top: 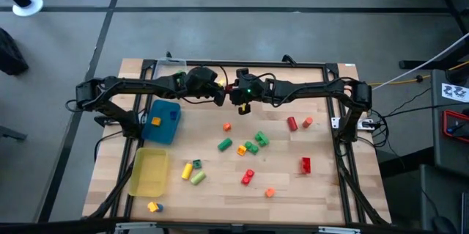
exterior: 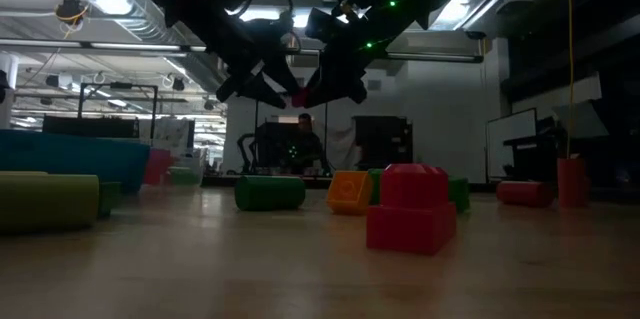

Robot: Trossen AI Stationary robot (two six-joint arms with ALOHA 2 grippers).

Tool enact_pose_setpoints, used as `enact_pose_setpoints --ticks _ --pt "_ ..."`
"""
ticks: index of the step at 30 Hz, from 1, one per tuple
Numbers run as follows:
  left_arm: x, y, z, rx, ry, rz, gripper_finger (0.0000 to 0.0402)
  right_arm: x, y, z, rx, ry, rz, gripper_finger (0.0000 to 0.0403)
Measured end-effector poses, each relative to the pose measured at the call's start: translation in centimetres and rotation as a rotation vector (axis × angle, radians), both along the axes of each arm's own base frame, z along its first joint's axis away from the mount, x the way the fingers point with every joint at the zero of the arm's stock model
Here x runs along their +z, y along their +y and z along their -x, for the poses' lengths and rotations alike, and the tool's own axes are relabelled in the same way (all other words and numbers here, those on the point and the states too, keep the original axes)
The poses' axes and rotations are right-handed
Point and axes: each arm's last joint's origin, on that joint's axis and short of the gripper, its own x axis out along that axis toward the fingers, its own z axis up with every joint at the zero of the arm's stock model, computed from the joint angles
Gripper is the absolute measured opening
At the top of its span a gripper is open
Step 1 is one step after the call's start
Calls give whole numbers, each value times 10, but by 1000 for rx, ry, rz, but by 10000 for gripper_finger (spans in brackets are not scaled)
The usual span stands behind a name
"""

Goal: Sort blocks by size
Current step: Put the red 4 stud game piece into the blue bin

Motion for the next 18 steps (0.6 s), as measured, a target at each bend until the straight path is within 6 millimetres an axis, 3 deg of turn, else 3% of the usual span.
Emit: enact_pose_setpoints --ticks 18 --pt "2 1 -2 -54 -4 -74 180 0 0 0 16 -6 -10 161"
